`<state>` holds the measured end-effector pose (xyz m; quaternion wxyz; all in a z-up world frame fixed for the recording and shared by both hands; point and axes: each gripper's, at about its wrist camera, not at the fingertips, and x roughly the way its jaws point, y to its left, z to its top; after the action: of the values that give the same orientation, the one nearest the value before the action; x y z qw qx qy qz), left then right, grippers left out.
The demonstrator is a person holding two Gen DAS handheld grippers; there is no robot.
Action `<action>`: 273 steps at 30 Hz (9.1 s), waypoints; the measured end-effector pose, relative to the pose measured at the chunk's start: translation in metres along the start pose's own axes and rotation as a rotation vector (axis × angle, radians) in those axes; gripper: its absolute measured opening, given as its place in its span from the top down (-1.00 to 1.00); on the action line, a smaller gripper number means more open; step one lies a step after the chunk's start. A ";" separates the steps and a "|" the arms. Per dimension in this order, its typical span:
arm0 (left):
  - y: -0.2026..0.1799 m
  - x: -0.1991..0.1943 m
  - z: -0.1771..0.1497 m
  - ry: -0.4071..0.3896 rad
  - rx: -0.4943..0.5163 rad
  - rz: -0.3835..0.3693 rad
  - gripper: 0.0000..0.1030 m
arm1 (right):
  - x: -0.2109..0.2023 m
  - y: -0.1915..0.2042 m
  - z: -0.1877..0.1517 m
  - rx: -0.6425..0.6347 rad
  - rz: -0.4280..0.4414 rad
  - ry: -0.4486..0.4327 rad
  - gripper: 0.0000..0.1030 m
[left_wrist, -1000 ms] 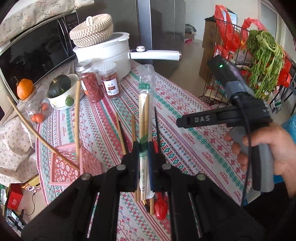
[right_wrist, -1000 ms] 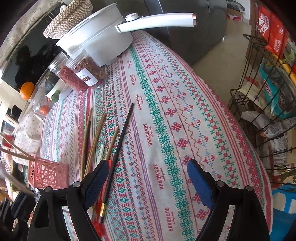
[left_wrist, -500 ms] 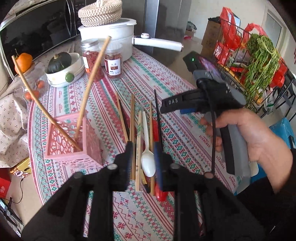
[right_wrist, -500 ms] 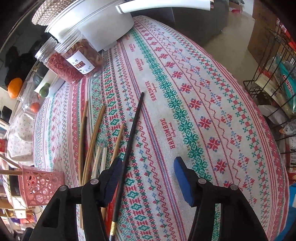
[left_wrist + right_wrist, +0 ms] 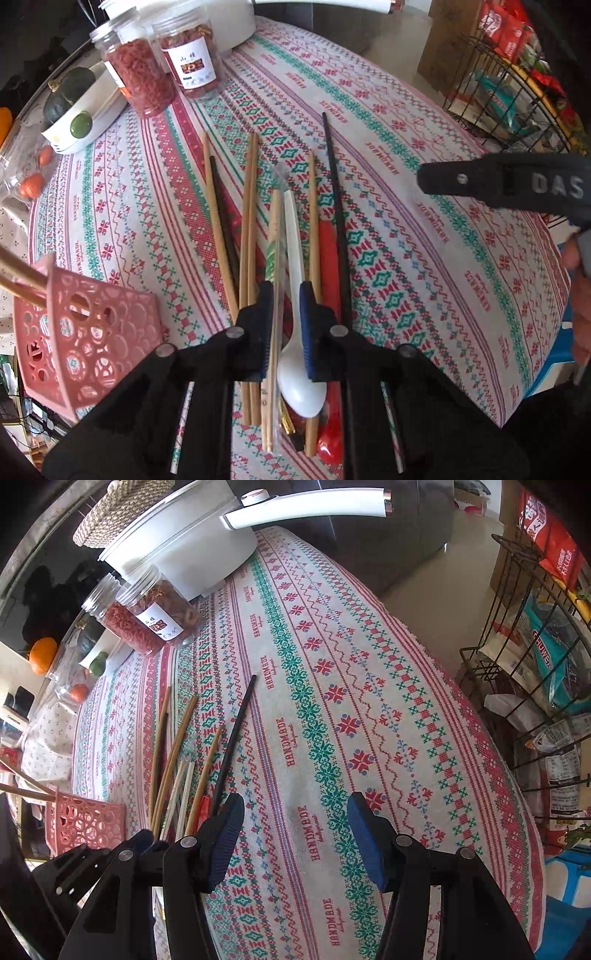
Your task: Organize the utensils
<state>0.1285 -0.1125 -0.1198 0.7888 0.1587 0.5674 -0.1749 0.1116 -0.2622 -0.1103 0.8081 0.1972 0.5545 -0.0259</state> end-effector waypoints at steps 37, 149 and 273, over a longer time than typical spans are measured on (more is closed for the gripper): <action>0.054 -0.124 -0.071 -0.366 -0.038 -0.081 0.89 | 0.043 0.057 0.000 -0.090 -0.007 0.022 0.14; 0.195 -0.124 -0.127 -0.359 -0.503 0.069 -0.99 | -0.167 0.148 -0.091 -0.442 0.304 -0.570 0.90; 0.088 -0.074 -0.139 -0.227 -0.169 -0.106 -1.00 | 0.032 0.088 -0.075 -0.228 0.057 0.159 0.33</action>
<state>0.0302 0.0356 -0.0872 0.8481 0.0407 0.4950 -0.1845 0.0807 -0.1491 -0.1371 0.7791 0.1211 0.6104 0.0761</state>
